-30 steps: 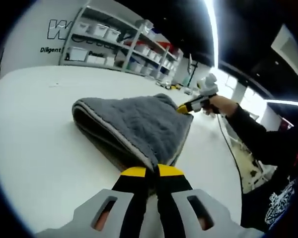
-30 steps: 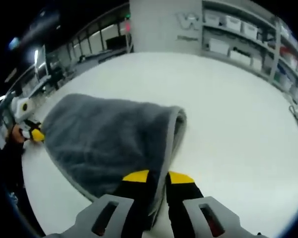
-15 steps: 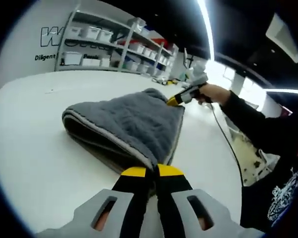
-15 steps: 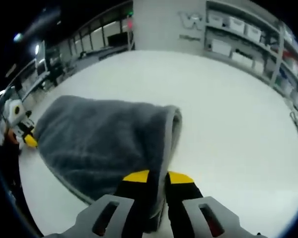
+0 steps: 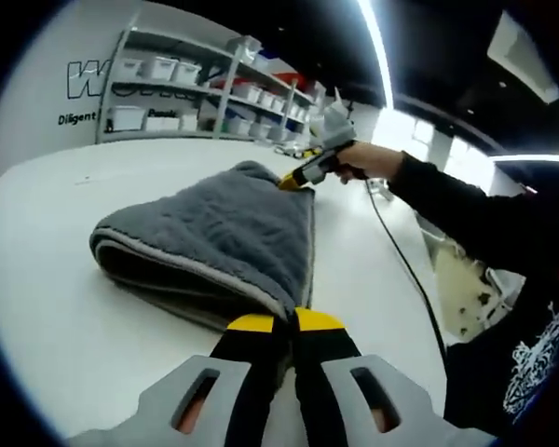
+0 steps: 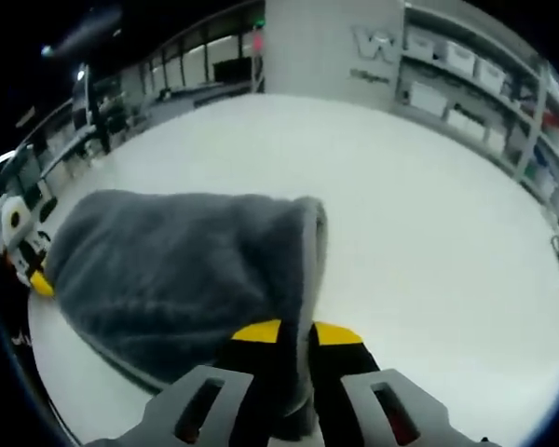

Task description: Open the folded towel by lifting each exposed corner and separating the folded layers until the towel lies flat within the target outline without major curled edges

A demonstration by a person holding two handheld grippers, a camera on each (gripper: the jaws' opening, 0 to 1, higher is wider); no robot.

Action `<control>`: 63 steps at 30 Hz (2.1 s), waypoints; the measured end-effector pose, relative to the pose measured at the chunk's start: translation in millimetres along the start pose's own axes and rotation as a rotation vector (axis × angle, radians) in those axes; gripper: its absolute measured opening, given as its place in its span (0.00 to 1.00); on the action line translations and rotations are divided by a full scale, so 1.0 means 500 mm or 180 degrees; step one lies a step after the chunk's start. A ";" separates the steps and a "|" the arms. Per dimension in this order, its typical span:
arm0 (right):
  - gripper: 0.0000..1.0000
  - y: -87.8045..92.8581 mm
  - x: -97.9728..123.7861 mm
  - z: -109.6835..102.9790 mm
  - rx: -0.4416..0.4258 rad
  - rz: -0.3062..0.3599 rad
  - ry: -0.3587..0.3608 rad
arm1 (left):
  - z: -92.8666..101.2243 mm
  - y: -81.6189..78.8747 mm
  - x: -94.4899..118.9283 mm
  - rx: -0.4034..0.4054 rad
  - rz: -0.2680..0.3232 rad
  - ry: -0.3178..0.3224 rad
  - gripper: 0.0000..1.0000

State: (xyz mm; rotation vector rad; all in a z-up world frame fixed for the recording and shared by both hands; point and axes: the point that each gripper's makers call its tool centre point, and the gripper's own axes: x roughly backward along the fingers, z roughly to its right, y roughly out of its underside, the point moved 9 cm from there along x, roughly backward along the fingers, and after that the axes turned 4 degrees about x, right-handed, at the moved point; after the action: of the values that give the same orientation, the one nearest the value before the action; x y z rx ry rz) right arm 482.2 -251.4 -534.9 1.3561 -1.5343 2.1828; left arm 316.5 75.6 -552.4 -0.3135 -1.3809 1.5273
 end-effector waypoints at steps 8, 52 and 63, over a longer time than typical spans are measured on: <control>0.06 -0.019 -0.015 -0.007 0.0209 -0.0068 0.0069 | 0.027 0.004 -0.010 -0.0215 0.0009 -0.0057 0.03; 0.03 -0.202 -0.167 -0.080 0.1611 -0.0373 0.0226 | 0.126 0.005 -0.076 -0.0958 0.0095 -0.0225 0.03; 0.03 -0.237 -0.194 -0.135 0.1847 -0.0350 0.0201 | 0.139 -0.003 -0.093 -0.1239 0.0061 -0.0341 0.03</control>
State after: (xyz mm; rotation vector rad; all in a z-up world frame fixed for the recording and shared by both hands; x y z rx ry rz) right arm 566.8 -106.9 -530.6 1.4426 -0.7995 2.6805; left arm 286.9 -2.6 -548.7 -0.4901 -1.7653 1.2983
